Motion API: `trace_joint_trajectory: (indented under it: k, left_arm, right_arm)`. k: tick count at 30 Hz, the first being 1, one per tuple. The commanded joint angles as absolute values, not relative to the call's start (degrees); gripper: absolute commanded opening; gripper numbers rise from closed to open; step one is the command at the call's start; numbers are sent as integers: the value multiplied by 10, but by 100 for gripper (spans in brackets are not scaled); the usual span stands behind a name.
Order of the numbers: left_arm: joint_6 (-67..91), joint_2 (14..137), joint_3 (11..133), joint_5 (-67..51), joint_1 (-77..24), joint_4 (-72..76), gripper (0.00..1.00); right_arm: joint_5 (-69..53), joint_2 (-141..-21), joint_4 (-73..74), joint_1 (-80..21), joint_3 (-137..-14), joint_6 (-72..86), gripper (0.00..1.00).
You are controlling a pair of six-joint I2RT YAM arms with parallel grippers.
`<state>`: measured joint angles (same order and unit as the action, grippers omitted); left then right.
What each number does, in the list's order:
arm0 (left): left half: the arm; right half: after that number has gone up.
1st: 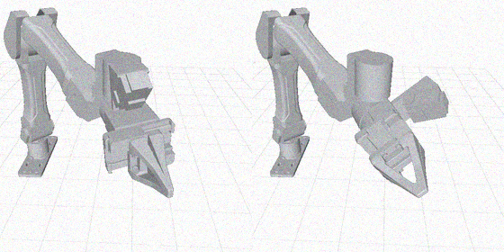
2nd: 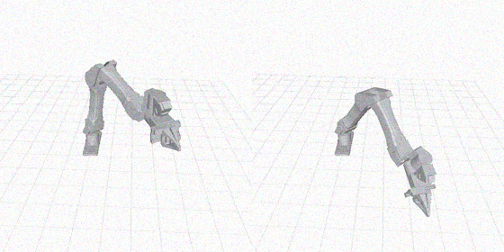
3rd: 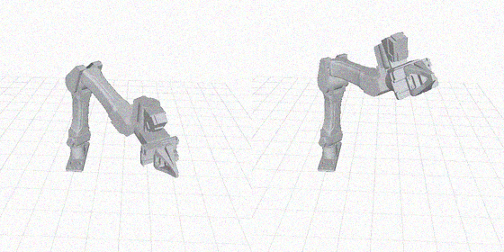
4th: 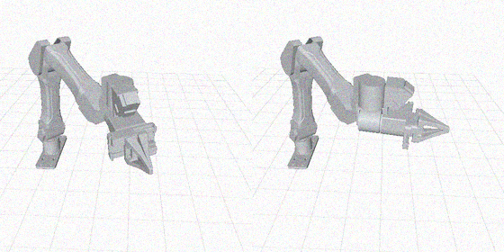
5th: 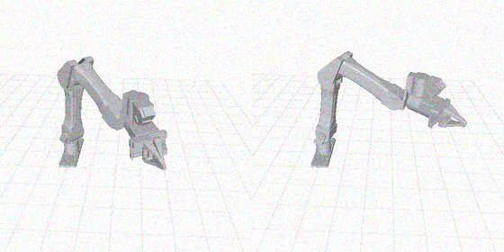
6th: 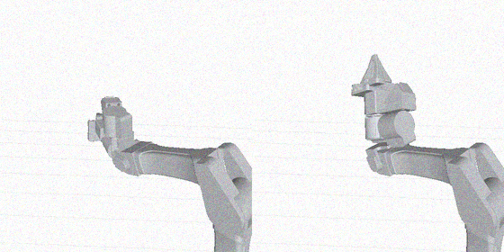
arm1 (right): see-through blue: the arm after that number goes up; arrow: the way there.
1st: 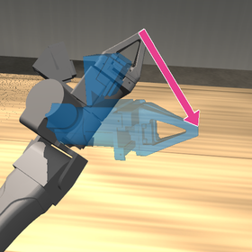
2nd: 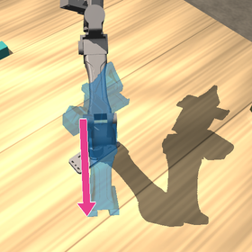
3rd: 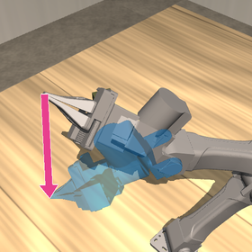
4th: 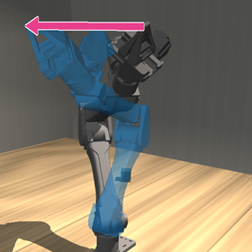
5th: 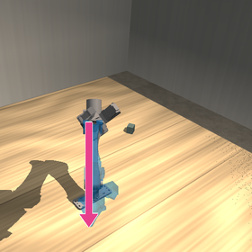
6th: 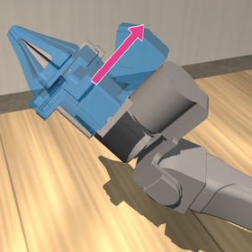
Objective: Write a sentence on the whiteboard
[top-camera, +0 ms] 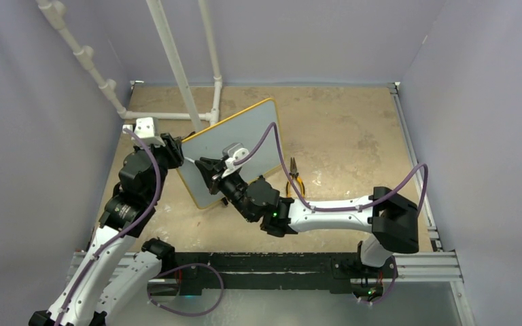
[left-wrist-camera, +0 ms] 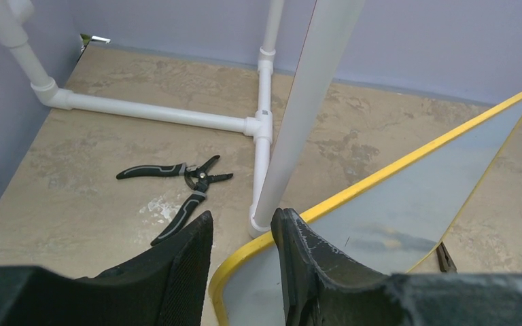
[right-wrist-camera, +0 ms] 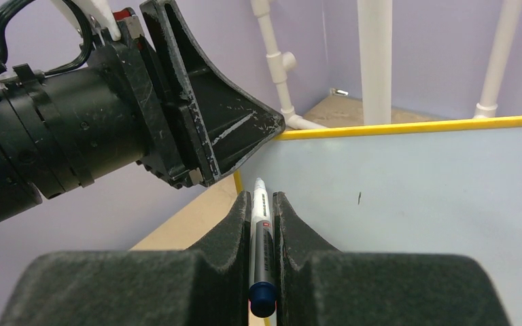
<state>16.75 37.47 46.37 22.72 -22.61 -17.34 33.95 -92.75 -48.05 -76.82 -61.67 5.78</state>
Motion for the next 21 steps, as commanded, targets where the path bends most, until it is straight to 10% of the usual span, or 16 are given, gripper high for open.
trace_joint_trajectory:
  k: [1, 21]
  left_arm:
    - [158, 374, 455, 212, -224, -167, 38]
    - [161, 376, 448, 193, -224, -163, 32]
  right_arm:
    - [352, -936, -512, -770, -651, 34, 0]
    - [375, -977, -538, -767, -673, 3, 0]
